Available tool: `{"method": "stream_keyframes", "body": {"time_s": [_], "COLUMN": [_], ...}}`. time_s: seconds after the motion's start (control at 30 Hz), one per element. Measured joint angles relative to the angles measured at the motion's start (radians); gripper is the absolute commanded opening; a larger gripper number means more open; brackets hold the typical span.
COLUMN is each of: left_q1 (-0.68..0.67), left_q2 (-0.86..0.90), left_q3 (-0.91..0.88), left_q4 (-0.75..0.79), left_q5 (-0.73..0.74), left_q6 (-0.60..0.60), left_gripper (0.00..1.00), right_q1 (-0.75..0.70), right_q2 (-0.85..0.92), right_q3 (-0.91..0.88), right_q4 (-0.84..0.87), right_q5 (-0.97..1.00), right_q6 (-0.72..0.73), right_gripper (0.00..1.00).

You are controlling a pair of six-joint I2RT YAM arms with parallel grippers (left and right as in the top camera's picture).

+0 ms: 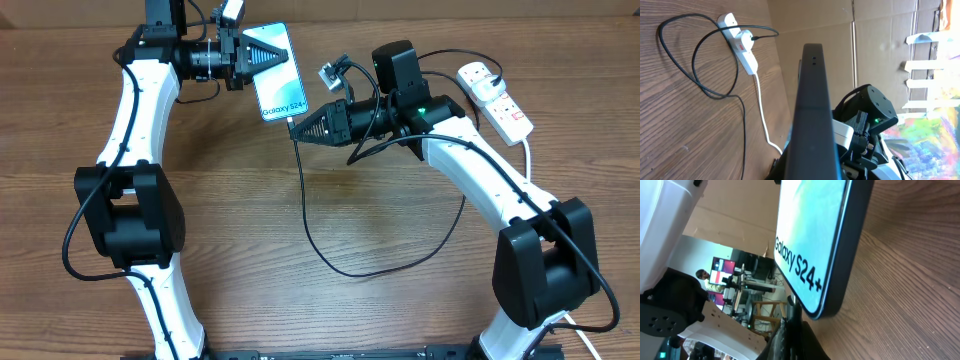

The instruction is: Plug charger to phone and switch on socket

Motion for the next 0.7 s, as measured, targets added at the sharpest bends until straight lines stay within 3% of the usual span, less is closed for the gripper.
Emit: {"method": "stream_keyframes", "body": {"time_s": [0.7], "left_q1": [-0.001], "left_q2": [0.000], "left_q3": [0.000], "left_q4": [0.000], "left_q5": [0.000], "left_q6": [-0.023], "left_gripper": [0.04], "right_q1": [0.000], "right_q2": [0.000], "right_q3": [0.000], "right_q4": [0.002], "right_q5": [0.003], "right_q6": [0.008], "right_gripper": [0.04]}}
